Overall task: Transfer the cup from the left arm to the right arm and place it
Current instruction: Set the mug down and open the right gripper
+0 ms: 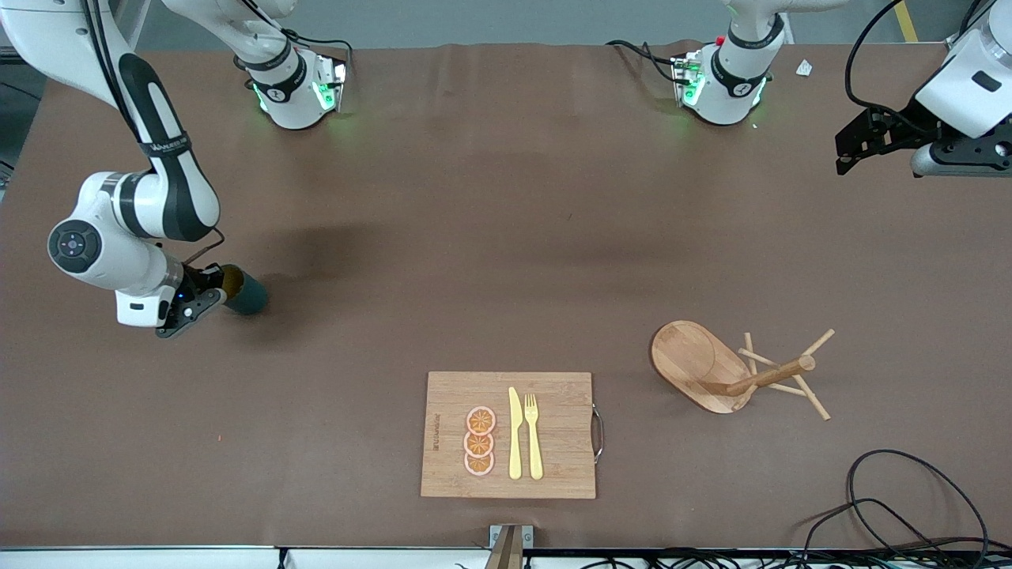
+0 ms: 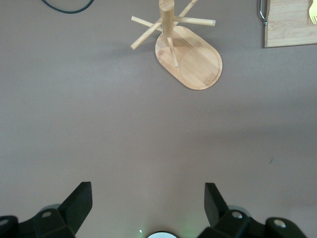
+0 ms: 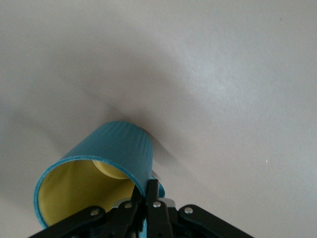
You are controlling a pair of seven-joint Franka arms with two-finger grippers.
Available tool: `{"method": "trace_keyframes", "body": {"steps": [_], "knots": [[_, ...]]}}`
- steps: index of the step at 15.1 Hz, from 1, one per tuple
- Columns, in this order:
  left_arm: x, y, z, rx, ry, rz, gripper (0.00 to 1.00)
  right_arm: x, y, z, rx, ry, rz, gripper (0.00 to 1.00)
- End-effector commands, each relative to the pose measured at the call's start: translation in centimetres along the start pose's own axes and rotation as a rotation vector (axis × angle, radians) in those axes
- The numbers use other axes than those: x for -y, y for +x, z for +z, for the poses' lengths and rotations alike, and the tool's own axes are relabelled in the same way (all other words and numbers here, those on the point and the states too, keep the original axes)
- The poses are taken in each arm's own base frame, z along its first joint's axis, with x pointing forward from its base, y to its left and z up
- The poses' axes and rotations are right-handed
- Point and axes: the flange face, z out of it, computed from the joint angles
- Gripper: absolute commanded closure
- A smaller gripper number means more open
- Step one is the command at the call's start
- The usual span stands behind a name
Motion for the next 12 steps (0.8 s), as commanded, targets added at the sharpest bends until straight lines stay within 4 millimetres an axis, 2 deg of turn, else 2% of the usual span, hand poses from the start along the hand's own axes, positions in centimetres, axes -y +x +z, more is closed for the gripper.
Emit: {"method": "trace_keyframes", "body": {"steps": [1, 3, 4, 5, 6, 8, 10, 12], "knots": [[0.0, 0.0, 0.0, -0.007, -0.016, -0.006, 0.0, -0.6, -0.8, 0.4, 0.014, -0.007, 0.016, 0.98], [0.0, 0.0, 0.0, -0.007, -0.016, -0.006, 0.0, -0.7, -0.9, 0.6, 0.016, -0.005, 0.017, 0.95], [0.0, 0.0, 0.0, -0.007, -0.016, -0.006, 0.0, -0.7, -0.9, 0.7, 0.017, -0.004, 0.017, 0.8], [0.0, 0.1, 0.1, -0.007, -0.016, -0.006, 0.0, -0.6, -0.8, 0.9, 0.019, -0.002, 0.017, 0.22], [0.1, 0.1, 0.1, -0.01, -0.016, -0.006, 0.0, -0.6, -0.9, 0.9, 0.022, 0.001, 0.018, 0.02], [0.0, 0.1, 0.1, -0.01, -0.016, -0.004, 0.0, -0.7, -0.8, 0.2, 0.025, 0.003, 0.022, 0.0], [0.0, 0.2, 0.1, -0.009, -0.016, -0.004, 0.0, -0.8, -0.7, -1.6, 0.033, 0.011, 0.08, 0.0], [0.1, 0.1, 0.2, -0.007, -0.016, -0.004, 0.0, -0.6, -0.5, -5.5, 0.033, 0.007, 0.185, 0.0]]}}
